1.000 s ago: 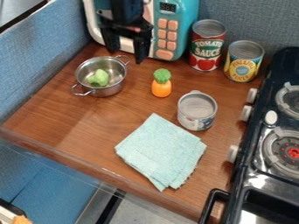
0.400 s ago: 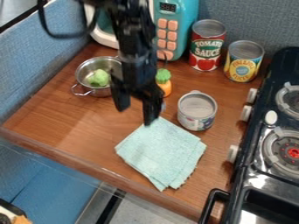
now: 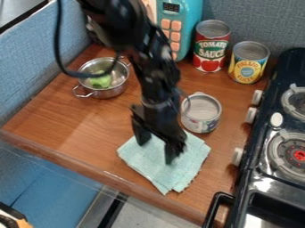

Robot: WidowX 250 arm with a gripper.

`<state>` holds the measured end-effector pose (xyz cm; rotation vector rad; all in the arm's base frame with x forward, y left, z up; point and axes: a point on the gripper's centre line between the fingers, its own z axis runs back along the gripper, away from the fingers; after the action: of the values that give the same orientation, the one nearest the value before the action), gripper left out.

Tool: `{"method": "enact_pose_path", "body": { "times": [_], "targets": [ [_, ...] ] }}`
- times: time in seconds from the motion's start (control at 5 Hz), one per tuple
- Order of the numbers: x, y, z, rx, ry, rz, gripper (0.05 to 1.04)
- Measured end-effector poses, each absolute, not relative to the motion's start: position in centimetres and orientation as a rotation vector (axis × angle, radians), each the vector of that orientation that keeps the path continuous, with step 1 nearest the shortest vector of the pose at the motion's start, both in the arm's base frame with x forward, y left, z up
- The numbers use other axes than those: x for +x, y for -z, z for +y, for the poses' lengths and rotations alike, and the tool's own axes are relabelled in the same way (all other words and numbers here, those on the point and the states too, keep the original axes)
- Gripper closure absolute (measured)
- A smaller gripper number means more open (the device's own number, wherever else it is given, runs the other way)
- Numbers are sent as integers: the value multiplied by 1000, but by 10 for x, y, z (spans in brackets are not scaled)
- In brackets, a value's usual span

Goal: Move the blue cloth to the lower left side of the table

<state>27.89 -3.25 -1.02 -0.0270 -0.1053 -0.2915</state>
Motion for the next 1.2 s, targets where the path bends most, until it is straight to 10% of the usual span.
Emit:
{"method": "enact_pose_path", "body": {
  "times": [1.2],
  "targets": [
    [260, 17, 122, 102, 48, -92, 83]
  ]
}}
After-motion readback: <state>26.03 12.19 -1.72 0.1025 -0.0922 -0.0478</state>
